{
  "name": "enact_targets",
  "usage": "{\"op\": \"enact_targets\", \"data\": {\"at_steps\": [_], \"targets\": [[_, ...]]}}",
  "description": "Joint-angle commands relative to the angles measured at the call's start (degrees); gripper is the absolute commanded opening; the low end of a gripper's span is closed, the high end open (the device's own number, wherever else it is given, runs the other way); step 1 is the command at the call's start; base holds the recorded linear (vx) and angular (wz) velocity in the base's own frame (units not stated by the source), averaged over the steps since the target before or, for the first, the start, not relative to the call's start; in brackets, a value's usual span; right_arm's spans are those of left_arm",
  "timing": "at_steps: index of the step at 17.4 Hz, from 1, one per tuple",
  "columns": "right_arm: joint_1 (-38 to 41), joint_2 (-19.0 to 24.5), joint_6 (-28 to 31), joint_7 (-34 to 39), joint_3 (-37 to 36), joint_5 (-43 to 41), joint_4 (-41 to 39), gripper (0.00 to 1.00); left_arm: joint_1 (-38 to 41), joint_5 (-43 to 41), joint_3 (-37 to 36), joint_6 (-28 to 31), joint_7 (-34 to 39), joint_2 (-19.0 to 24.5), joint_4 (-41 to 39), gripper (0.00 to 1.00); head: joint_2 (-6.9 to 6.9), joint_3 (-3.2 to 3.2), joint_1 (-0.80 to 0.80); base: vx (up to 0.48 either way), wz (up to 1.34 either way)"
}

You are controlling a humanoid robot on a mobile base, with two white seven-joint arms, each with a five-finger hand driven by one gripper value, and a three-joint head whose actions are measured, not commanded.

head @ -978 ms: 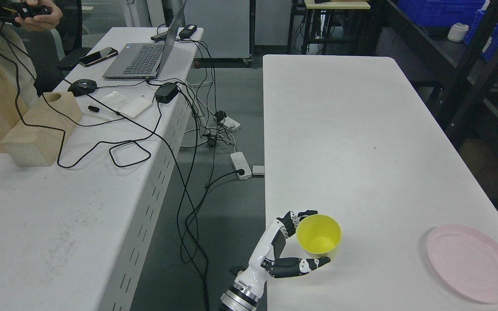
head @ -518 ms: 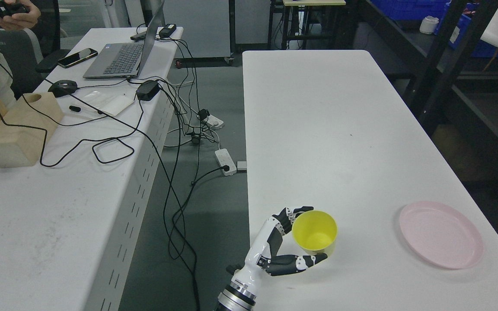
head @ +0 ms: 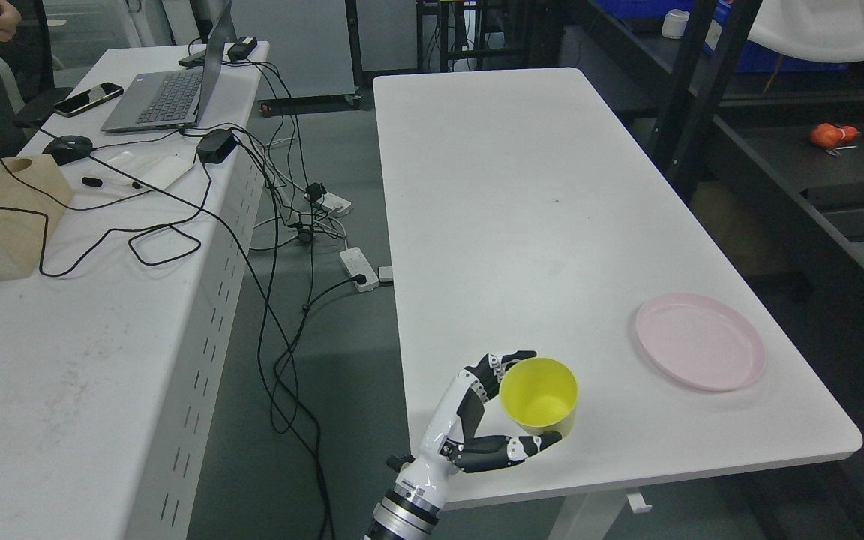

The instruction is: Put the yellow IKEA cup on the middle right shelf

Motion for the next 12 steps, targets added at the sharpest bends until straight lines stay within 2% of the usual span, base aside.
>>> {"op": "enact_targets", "data": {"at_steps": [1, 12], "targets": [[0.35, -1.0, -0.03, -0.01, 0.0, 0.0, 0.0, 0.99, 0.01, 0.02, 1.04, -0.01, 0.02, 1.0, -0.38, 0.01, 0.0, 0.0, 0.0, -0.093, 0.23], [0.35, -1.0, -0.03, -0.01, 0.0, 0.0, 0.0, 0.99, 0.01, 0.02, 1.74, -0.01, 0.02, 1.0, -0.38, 0.01, 0.0, 0.0, 0.0, -0.14, 0.15]]}}
